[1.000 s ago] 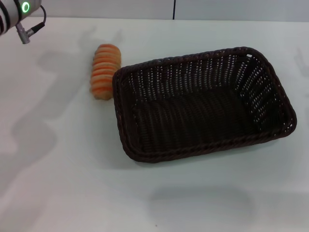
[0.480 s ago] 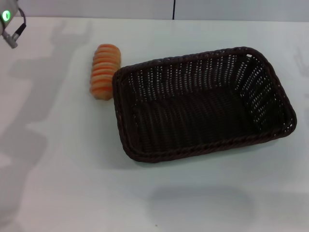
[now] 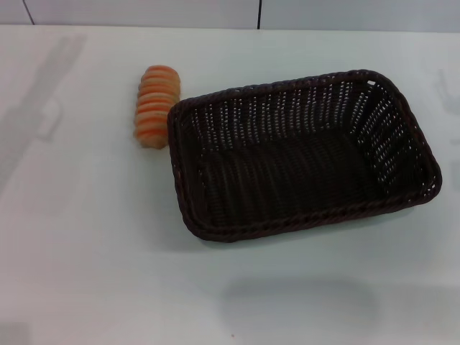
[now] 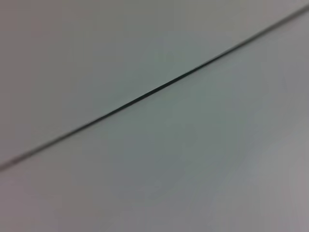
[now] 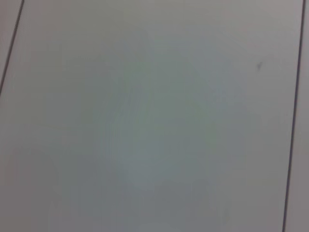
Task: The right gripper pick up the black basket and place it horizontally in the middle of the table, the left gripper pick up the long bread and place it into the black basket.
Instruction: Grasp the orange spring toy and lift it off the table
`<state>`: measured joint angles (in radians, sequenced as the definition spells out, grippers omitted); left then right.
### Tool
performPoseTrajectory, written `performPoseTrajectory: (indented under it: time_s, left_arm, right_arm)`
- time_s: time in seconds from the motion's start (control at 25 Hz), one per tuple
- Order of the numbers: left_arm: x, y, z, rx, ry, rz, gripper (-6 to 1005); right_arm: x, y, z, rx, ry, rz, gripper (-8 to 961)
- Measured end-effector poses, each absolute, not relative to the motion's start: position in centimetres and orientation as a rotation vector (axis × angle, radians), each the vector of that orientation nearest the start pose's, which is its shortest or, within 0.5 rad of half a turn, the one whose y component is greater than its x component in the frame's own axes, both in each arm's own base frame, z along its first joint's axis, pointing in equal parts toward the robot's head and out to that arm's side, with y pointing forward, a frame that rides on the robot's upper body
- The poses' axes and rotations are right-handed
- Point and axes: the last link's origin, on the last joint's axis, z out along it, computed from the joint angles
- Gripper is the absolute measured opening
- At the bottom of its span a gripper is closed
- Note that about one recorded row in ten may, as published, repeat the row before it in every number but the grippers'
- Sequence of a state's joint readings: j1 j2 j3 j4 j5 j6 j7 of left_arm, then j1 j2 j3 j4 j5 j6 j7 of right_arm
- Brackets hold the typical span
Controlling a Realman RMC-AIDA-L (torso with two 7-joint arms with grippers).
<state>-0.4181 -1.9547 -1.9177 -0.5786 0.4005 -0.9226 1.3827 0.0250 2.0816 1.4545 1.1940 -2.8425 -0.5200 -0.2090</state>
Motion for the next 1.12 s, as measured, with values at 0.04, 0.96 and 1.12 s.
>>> performPoseTrajectory:
  time_s: [0.04, 0.96, 1.12]
  left_arm:
    - [-28.9, 40.3, 12.0, -1.350, -1.404, -1.734, 844]
    - [-18.5, 41.9, 8.0, -2.155, -0.371, -0.514, 840]
    - [-19.5, 42.4, 7.4, -2.063, -0.288, -0.343, 841]
  right_arm:
    - [25.7, 34.4, 7.0, -1.472, 0.340, 0.559, 785]
    - [25.0, 34.9, 6.9, -1.483, 0.330, 0.571, 785]
    - [25.0, 35.0, 7.0, -1.479, 0.320, 0.561, 785]
